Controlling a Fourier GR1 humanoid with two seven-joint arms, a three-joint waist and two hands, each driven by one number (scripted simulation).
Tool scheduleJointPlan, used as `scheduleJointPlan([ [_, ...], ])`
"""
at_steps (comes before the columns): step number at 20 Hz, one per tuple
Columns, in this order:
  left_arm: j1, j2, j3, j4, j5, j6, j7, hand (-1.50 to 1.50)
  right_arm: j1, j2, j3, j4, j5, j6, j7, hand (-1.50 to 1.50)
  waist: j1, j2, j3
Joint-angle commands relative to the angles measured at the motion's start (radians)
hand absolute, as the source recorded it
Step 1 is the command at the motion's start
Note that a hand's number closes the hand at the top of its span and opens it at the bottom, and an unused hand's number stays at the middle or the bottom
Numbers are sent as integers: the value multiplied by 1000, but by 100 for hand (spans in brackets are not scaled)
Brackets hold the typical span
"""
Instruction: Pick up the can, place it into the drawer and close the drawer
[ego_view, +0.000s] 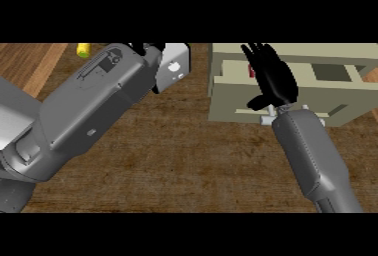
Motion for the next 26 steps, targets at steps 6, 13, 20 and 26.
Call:
scheduleJointPlan([
  [6,62,75,18,-113,-23,-26,56,-150,-127,7,-74,337,38,-244,-27,-150,18,21,12],
  [13,135,137,28,-193,-41,-26,87,-150,-242,-13,-125,490,50,-338,-15,-150,25,25,12],
  [20,93,130,33,-213,-72,1,114,-150,-374,-51,-168,605,50,-391,-13,-150,39,37,13],
  [26,124,169,5,-307,-97,8,147,-150,-447,-110,-189,650,53,-383,10,-150,70,36,13],
])
